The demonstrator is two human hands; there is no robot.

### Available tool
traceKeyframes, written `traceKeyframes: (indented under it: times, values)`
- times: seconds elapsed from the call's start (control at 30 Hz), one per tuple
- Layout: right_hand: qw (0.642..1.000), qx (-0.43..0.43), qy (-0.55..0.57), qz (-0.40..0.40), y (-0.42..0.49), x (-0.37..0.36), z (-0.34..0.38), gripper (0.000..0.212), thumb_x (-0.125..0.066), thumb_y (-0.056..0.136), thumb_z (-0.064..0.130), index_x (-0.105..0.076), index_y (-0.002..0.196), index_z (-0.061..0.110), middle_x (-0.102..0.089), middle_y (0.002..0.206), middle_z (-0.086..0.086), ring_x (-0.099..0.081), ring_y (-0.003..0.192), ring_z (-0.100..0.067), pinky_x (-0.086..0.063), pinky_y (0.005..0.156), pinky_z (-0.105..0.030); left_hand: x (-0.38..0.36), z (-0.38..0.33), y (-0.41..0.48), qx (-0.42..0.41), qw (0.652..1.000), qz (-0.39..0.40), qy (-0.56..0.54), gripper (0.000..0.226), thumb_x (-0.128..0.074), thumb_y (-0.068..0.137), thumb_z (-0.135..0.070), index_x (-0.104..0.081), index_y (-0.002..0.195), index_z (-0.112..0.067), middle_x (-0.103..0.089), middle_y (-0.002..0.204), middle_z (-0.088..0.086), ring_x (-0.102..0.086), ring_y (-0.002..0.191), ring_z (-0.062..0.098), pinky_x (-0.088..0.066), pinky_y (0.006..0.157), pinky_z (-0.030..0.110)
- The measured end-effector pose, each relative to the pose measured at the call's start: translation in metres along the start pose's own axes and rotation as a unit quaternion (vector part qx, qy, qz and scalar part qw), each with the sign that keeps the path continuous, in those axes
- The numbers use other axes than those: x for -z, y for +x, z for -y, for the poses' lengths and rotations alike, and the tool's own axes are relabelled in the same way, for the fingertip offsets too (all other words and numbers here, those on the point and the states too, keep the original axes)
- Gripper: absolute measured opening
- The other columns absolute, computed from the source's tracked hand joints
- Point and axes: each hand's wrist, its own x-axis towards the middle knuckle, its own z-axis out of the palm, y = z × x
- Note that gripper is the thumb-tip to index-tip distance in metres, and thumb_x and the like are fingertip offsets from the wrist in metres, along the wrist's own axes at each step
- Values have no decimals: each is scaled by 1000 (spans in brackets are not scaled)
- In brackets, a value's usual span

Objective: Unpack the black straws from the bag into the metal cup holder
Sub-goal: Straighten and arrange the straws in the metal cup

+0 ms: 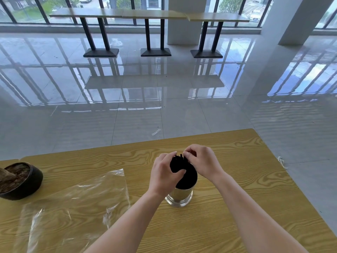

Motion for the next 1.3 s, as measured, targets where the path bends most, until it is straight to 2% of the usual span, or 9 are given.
traceKeyframes:
  times: [0.2, 0.6, 0.73, 0.8, 0.87, 0.97, 1.1, 1.2, 1.3]
  values:
    - [995, 11, 69, -70, 1, 19, 9, 12, -72, 88, 27, -73, 76, 25, -66, 59, 13, -61, 59, -1, -44, 56, -11, 1, 3, -2, 12, 1000, 10, -14, 67, -82, 73, -35, -58, 135, -26, -59, 120, -12, -52, 119, 10, -36, 97, 22]
    - [982, 57, 130, -127, -11, 41, 28, 11, -68, 91, 25, -71, 81, 24, -71, 65, 9, -60, 51, 1, -41, 48, -10, 10, -8, -9, -15, 1000, -15, -13, 66, -77, 76, -34, -55, 137, -23, -54, 126, -9, -44, 122, 10, -35, 101, 25]
    - [938, 123, 218, -240, -23, 72, 49, 13, -67, 91, 19, -69, 81, 28, -73, 68, 8, -56, 46, 1, -36, 46, -6, 16, -25, -17, -19, 989, -141, -31, 17, -68, 85, -32, -71, 96, -18, -63, 94, -4, -55, 90, 14, -47, 81, 31]
    - [913, 154, 254, -280, -33, 81, 58, 17, -66, 90, 18, -67, 81, 32, -74, 70, 6, -55, 45, 0, -39, 45, -10, 21, -35, -16, 16, 985, -123, -116, 37, -59, 93, -41, -70, 68, -15, -62, 62, 1, -52, 57, 15, -48, 59, 34]
    - [904, 167, 274, -282, -44, 80, 62, 18, -65, 89, 18, -67, 81, 33, -75, 72, 4, -56, 44, -4, -42, 43, -15, 27, -50, -13, 93, 959, -49, -262, 48, -55, 97, -49, -75, 70, -14, -62, 54, 3, -46, 45, 11, -40, 46, 24]
    - [917, 169, 272, -238, -61, 63, 59, 11, -65, 87, 15, -68, 82, 24, -75, 73, 4, -58, 42, -11, -46, 40, -20, 36, -66, -2, 222, 857, -12, -466, 41, -57, 98, -44, -75, 95, -8, -68, 68, 7, -47, 47, 11, -30, 38, 21]
    - [946, 144, 241, -163, -83, 34, 35, 14, -68, 83, 4, -71, 84, 18, -75, 76, 6, -67, 50, -14, -52, 41, -26, 47, -66, 9, 265, 803, -18, -534, 24, -68, 94, -26, -75, 101, -5, -69, 74, 4, -51, 52, 10, -31, 41, 22]
    - [974, 116, 161, -110, -89, 17, 20, 19, -73, 82, 1, -75, 89, 19, -73, 77, 8, -67, 62, -12, -55, 52, -28, 53, -60, 11, 229, 821, -28, -522, 19, -70, 92, -21, -76, 99, -5, -70, 76, 6, -55, 54, 11, -36, 45, 23]
    - [985, 81, 123, -87, -87, 8, 13, 16, -76, 84, 8, -75, 96, 18, -72, 88, 12, -69, 78, -9, -60, 66, -30, 50, -55, 8, 156, 888, -60, -427, 14, -69, 92, -20, -78, 91, -9, -71, 75, 7, -59, 59, 14, -41, 46, 24]
